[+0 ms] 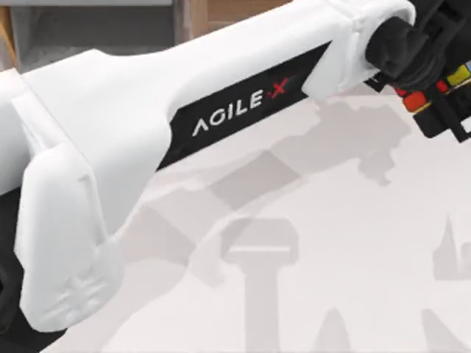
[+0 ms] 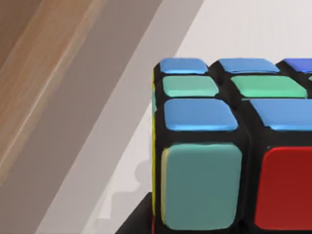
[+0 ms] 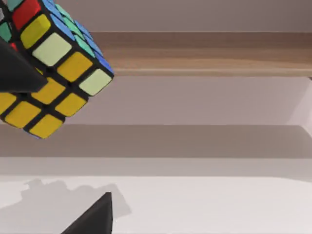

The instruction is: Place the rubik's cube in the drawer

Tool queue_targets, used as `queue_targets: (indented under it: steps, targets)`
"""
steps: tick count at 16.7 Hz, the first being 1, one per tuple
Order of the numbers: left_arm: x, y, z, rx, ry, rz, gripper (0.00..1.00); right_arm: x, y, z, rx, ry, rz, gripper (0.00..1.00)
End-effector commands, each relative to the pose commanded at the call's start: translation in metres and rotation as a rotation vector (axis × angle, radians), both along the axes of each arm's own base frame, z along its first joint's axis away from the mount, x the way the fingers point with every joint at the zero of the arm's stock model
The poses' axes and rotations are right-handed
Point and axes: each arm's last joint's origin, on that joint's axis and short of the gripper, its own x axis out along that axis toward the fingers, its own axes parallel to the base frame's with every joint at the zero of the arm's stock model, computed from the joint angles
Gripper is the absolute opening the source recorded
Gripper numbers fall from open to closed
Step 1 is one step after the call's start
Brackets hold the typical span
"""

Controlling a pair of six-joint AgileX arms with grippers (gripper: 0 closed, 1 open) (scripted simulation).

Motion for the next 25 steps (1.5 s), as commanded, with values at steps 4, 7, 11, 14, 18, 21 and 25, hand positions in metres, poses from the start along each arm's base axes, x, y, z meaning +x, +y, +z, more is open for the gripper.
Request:
queue_targets:
  steps: [4, 7, 11, 14, 18, 21, 25]
  targets:
    - [0.031, 0.061, 0.022, 0.126, 0.153, 0.053, 0.00, 0.000, 0.000, 0.000, 0.000, 0.000, 0.000, 1.00]
    - [0.065, 0.129, 0.035, 0.195, 0.284, 0.176, 0.00, 0.000, 0.000, 0.000, 0.000, 0.000, 0.000, 1.00]
    - [0.107, 0.243, 0.045, 0.238, 0.459, 0.422, 0.00, 0.000, 0.000, 0.000, 0.000, 0.000, 0.000, 1.00]
    - [0.130, 0.335, 0.045, 0.221, 0.566, 0.629, 0.00, 0.000, 0.000, 0.000, 0.000, 0.000, 0.000, 1.00]
    - [0.141, 0.458, 0.038, 0.149, 0.644, 0.906, 0.00, 0.000, 0.000, 0.000, 0.000, 0.000, 0.000, 1.00]
    - [0.149, 0.529, 0.003, 0.103, 0.713, 1.056, 0.00, 0.000, 0.000, 0.000, 0.000, 0.000, 0.000, 1.00]
    - [0.161, 0.576, -0.067, 0.084, 0.854, 1.126, 0.00, 0.000, 0.000, 0.000, 0.000, 0.000, 0.000, 1.00]
